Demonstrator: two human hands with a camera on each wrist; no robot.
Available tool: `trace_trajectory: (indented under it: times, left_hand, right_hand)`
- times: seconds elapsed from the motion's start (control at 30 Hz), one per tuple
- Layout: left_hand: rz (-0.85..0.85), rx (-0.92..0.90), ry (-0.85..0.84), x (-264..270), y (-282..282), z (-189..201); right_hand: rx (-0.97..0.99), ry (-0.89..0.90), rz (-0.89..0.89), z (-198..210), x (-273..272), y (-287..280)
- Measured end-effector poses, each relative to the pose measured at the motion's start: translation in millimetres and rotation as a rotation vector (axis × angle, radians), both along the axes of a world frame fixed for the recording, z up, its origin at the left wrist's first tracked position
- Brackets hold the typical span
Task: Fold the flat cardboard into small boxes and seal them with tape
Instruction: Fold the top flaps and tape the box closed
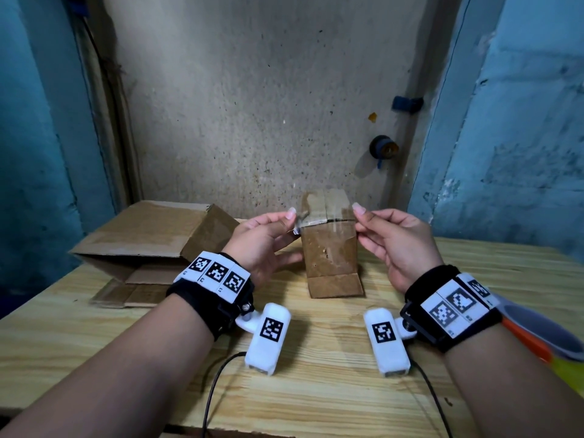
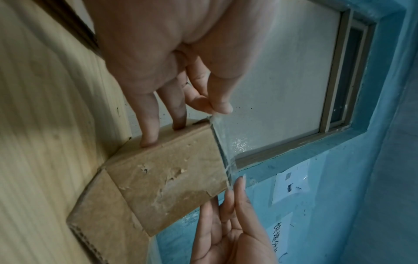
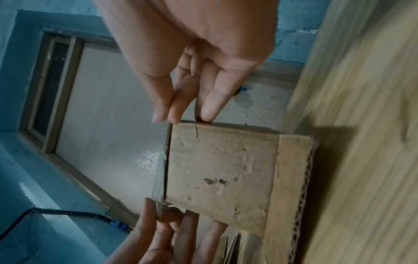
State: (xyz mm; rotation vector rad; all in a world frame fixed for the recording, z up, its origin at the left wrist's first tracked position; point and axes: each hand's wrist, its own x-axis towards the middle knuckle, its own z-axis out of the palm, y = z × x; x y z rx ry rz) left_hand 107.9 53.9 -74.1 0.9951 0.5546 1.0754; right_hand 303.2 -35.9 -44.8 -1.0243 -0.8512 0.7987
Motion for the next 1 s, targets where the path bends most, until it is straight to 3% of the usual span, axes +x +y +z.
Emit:
trace_trajectory:
  times: [0.47, 1.0]
  left_hand:
    - [-0.01, -0.041, 0.039, 1.6, -1.8, -1.3]
    - [0.083, 0.207, 0.055, -3.8, -10.6, 6.7]
  right_hand:
    - [-0.017, 0.071, 0.042, -2.2, 1.7, 1.3]
    - [0.01, 0.045, 0.086, -1.0, 1.8, 0.8]
